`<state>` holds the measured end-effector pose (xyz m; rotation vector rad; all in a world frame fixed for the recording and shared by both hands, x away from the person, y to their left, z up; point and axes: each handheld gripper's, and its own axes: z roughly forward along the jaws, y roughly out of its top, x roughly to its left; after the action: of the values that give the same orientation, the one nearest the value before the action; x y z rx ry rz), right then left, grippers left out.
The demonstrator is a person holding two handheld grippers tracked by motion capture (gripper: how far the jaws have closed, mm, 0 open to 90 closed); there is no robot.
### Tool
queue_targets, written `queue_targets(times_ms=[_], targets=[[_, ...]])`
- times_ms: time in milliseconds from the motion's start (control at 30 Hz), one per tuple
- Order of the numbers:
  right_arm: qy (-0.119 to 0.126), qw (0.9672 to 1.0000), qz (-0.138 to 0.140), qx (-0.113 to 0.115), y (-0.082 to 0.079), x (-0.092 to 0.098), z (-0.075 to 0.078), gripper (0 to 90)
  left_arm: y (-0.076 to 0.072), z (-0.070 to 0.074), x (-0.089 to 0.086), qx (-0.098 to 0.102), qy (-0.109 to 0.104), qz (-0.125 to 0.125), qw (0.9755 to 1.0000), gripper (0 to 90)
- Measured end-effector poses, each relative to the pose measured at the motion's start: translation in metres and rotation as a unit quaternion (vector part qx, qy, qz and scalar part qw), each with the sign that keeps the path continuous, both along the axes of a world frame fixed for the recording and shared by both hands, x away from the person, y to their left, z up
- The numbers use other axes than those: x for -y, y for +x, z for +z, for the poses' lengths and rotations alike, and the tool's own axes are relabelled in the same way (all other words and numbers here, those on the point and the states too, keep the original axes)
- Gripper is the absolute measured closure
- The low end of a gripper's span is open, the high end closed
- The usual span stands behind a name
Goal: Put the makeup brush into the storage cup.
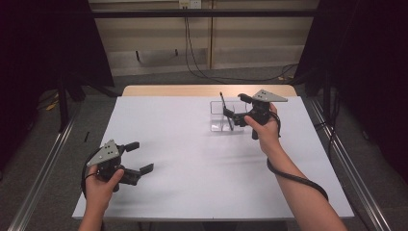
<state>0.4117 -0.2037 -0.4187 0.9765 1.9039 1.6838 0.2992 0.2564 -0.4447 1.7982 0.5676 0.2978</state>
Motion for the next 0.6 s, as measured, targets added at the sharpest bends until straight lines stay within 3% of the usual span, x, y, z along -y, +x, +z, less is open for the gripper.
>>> queue_targets(times_ms=[600], targets=[[-0.005,1.0000,0.004,0.000,-0.0085,0.0029,-0.0028,0.0,0.0057,0.0003,0.0029,0.001,-0.003,-0.005,1.0000,0.9]])
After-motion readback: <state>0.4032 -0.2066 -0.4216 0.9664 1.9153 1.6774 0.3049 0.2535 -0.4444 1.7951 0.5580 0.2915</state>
